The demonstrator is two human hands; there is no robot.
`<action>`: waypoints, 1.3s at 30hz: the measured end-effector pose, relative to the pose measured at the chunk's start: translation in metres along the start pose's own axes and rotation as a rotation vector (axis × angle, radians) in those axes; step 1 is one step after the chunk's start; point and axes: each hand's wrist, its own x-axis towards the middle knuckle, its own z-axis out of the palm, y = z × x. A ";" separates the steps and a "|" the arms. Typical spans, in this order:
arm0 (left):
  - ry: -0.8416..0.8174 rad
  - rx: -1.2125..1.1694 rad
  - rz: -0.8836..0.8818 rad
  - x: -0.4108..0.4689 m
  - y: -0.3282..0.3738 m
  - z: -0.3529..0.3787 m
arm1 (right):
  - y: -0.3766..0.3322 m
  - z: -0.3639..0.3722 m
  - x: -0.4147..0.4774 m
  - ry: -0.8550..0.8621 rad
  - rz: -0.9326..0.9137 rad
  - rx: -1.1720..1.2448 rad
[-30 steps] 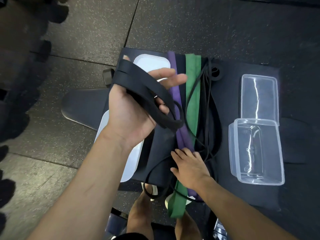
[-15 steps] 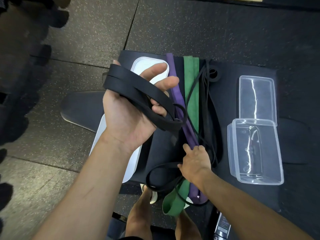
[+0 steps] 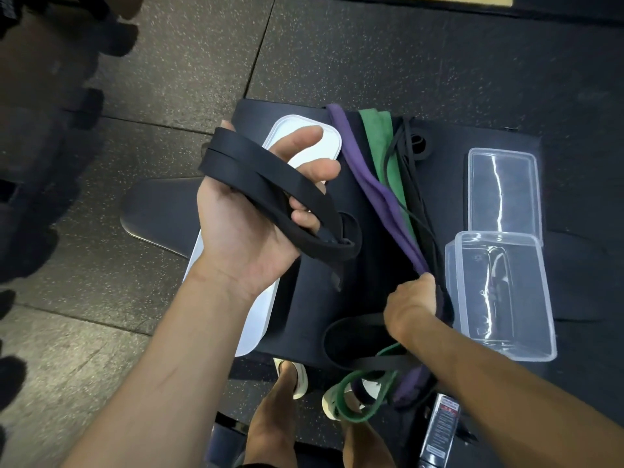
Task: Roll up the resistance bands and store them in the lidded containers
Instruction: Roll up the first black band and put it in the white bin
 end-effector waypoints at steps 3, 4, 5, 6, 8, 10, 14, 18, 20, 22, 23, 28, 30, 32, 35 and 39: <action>0.077 -0.016 -0.017 0.002 -0.010 -0.008 | -0.005 0.013 -0.001 -0.022 -0.031 0.002; 0.107 -0.018 -0.030 0.003 -0.015 -0.010 | -0.008 0.020 -0.002 -0.027 -0.042 -0.054; 0.140 -0.012 -0.044 0.004 -0.020 -0.012 | -0.012 0.027 -0.003 -0.027 -0.050 -0.119; 0.180 0.002 -0.059 0.006 -0.026 -0.013 | -0.014 0.033 -0.004 -0.026 -0.052 -0.168; 0.284 0.044 -0.085 0.011 -0.040 -0.018 | -0.016 0.039 -0.005 0.009 -0.045 -0.179; 0.396 0.034 -0.096 0.016 -0.055 -0.023 | -0.012 0.037 -0.006 0.107 -0.029 -0.102; 0.476 -0.152 -0.100 0.022 -0.081 -0.036 | -0.010 0.031 0.000 0.418 -0.067 0.252; 0.540 -0.167 -0.116 0.029 -0.103 -0.052 | -0.016 0.025 0.012 0.393 -0.333 0.984; 0.575 -0.159 -0.134 0.033 -0.114 -0.064 | -0.022 0.023 0.020 0.366 -0.449 1.178; 0.617 -0.151 -0.170 0.038 -0.124 -0.079 | -0.028 0.024 0.031 0.396 -0.505 1.193; 0.644 -0.140 -0.186 0.040 -0.131 -0.087 | -0.031 0.024 0.036 0.418 -0.505 1.169; 0.707 0.038 -0.059 0.055 -0.162 -0.127 | -0.032 0.016 0.064 0.601 -0.331 1.108; 0.725 0.185 0.032 0.056 -0.169 -0.139 | -0.032 0.014 0.072 0.663 -0.322 1.014; 0.738 0.292 0.126 0.055 -0.178 -0.149 | -0.031 0.011 0.081 0.732 -0.307 0.993; 0.753 0.375 0.183 0.049 -0.195 -0.158 | -0.029 0.004 0.095 0.837 -0.294 0.991; 0.719 0.370 0.201 0.050 -0.201 -0.166 | -0.027 -0.005 0.100 0.897 -0.309 0.935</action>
